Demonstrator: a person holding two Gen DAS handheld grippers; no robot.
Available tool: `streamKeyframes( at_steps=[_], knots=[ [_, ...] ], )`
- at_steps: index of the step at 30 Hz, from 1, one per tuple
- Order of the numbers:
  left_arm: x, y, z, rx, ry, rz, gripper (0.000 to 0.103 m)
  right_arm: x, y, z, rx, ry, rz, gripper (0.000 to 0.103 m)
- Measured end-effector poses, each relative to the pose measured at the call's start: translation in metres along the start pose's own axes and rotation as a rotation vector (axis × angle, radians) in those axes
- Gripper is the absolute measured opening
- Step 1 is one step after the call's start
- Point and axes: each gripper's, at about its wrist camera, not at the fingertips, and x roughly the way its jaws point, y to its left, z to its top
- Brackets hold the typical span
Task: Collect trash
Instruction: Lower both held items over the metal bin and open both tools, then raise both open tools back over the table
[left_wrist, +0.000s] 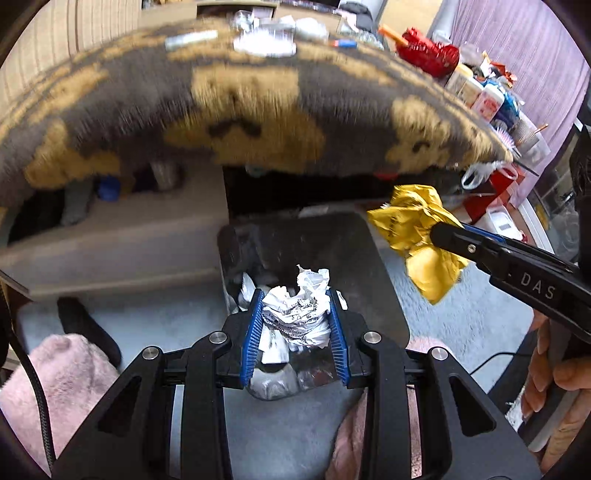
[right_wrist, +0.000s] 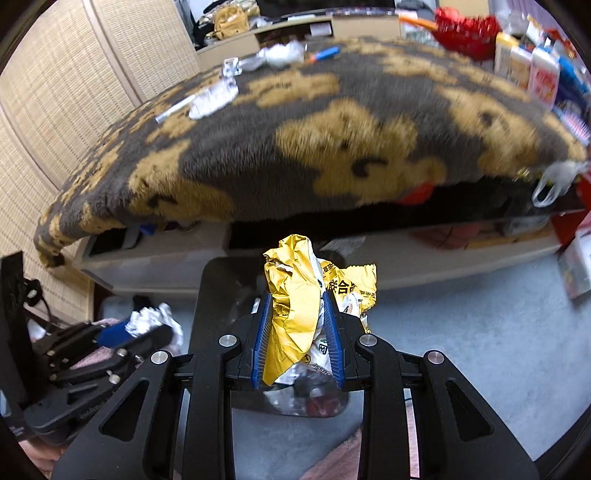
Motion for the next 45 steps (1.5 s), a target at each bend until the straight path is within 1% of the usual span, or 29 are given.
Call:
streamKeyframes(
  at_steps=[4, 8, 9, 11, 13, 14, 15, 16, 17, 18, 19, 20, 21, 22, 23, 24, 26, 30, 36, 40, 45],
  knots=[
    [0.025, 0.002, -0.002, -0.001, 0.053, -0.028, 0.031, 0.023, 0.0, -0.003, 0.02, 0.049, 0.037, 0.029],
    [0.039, 0.002, -0.003, 0.0, 0.088, -0.039, 0.032, 0.036, 0.005, -0.002, 0.021, 0.069, 0.045, 0.029],
    [0.04, 0.001, -0.003, 0.0, 0.093, -0.04, 0.034, 0.037, 0.005, -0.001, 0.023, 0.072, 0.046, 0.031],
    [0.043, 0.001, -0.004, -0.002, 0.105, -0.041, 0.037, 0.042, 0.006, 0.0, 0.029, 0.08, 0.046, 0.032],
    [0.045, 0.001, -0.003, -0.007, 0.113, -0.041, 0.045, 0.045, 0.008, 0.002, 0.026, 0.091, 0.044, 0.035],
    [0.045, 0.002, -0.003, -0.007, 0.112, -0.039, 0.046, 0.047, 0.009, 0.002, 0.021, 0.095, 0.04, 0.037],
    [0.043, 0.002, -0.002, -0.006, 0.109, -0.035, 0.048, 0.047, 0.011, 0.002, 0.013, 0.095, 0.033, 0.045],
    [0.043, 0.003, -0.002, -0.007, 0.108, -0.031, 0.052, 0.047, 0.013, 0.003, 0.006, 0.093, 0.024, 0.051],
    [0.041, 0.004, -0.002, -0.008, 0.104, -0.027, 0.055, 0.046, 0.014, 0.003, 0.0, 0.088, 0.015, 0.061],
    [0.039, 0.004, -0.001, -0.009, 0.098, -0.023, 0.06, 0.044, 0.016, 0.003, -0.007, 0.078, 0.006, 0.062],
    [0.035, 0.005, -0.001, -0.009, 0.088, -0.014, 0.067, 0.043, 0.016, 0.004, -0.011, 0.075, 0.002, 0.062],
    [0.031, 0.006, 0.0, -0.009, 0.076, -0.003, 0.072, 0.041, 0.016, 0.005, -0.013, 0.071, -0.004, 0.066],
    [0.025, 0.007, 0.0, -0.011, 0.061, 0.005, 0.08, 0.037, 0.016, 0.006, -0.013, 0.062, -0.013, 0.074],
    [0.021, 0.009, 0.001, -0.012, 0.05, 0.008, 0.086, 0.034, 0.014, 0.007, -0.012, 0.054, -0.019, 0.079],
    [0.016, 0.01, 0.002, -0.013, 0.038, 0.017, 0.088, 0.03, 0.013, 0.008, -0.011, 0.041, -0.026, 0.087],
    [0.011, 0.01, 0.003, -0.012, 0.028, 0.026, 0.09, 0.025, 0.011, 0.009, -0.01, 0.029, -0.03, 0.093],
    [0.002, 0.011, 0.005, -0.012, 0.01, 0.034, 0.094, 0.015, 0.01, 0.012, -0.011, 0.01, -0.036, 0.1],
    [-0.018, 0.013, 0.01, -0.018, -0.024, 0.03, 0.095, 0.0, 0.008, 0.018, -0.02, -0.013, -0.037, 0.099],
    [-0.056, 0.014, 0.031, -0.018, -0.105, 0.033, 0.095, -0.036, -0.001, 0.035, 0.002, -0.099, -0.041, 0.099],
    [-0.072, 0.017, 0.047, -0.011, -0.147, 0.045, 0.095, -0.055, -0.003, 0.061, -0.011, -0.146, -0.061, 0.1],
    [-0.082, 0.031, 0.077, -0.013, -0.179, 0.066, 0.095, -0.059, 0.003, 0.094, -0.014, -0.188, -0.051, 0.099]
  ],
)
